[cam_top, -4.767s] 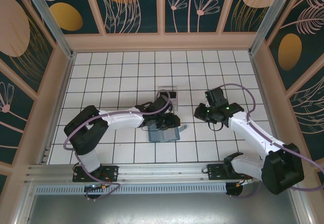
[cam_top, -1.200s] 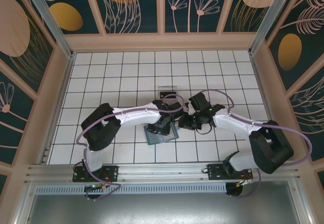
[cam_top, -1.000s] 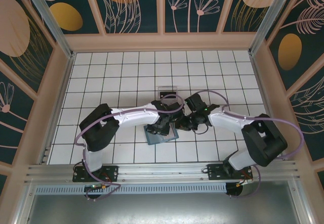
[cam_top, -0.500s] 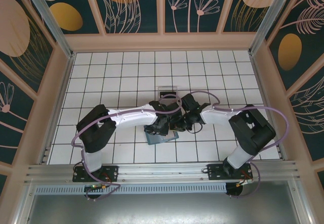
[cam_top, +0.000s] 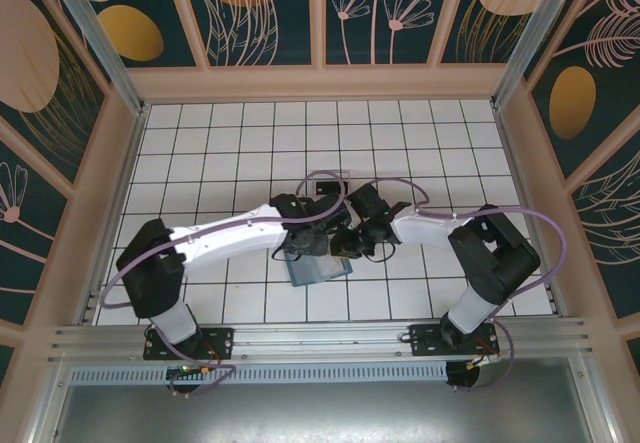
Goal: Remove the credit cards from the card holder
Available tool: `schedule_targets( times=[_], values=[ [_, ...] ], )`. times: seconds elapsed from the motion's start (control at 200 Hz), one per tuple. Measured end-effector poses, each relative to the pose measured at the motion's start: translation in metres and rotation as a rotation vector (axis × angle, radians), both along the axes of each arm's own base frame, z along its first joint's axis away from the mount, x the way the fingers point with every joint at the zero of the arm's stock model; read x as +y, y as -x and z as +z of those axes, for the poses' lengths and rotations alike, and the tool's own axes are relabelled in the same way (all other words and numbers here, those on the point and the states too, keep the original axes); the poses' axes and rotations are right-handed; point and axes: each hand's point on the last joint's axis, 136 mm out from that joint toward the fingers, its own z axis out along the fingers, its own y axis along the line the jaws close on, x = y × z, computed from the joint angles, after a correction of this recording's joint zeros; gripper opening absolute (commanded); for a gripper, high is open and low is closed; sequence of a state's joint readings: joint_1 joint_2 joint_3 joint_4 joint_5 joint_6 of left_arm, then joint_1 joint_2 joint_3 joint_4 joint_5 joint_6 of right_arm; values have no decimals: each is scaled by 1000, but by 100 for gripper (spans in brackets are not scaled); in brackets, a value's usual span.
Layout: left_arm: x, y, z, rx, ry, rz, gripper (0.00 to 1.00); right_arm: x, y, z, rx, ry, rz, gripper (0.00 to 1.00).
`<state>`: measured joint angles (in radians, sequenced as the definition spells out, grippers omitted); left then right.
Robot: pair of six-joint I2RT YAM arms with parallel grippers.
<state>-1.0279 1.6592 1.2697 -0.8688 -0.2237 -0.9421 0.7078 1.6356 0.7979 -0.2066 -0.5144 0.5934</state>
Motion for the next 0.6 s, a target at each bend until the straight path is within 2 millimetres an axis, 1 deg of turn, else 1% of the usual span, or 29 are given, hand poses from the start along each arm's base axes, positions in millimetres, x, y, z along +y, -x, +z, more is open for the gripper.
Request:
schedule_targets(
  times=[0.085,0.23,0.375,0.47,0.601],
  values=[
    [4,-3,13,-36,17,17,43,2,1,2,-1,1,7,10],
    [11,-6,24,-76,22,39,43,10,1,8,-13,5,17,11],
    [27,-5,33,-106,51,74,43,24,3,19,-29,-9,41,11],
    [44,-5,32,-116,81,110,43,32,7,24,-36,-15,63,11],
    [69,-2,18,-99,116,165,43,45,15,21,-22,-6,92,11]
  ],
)
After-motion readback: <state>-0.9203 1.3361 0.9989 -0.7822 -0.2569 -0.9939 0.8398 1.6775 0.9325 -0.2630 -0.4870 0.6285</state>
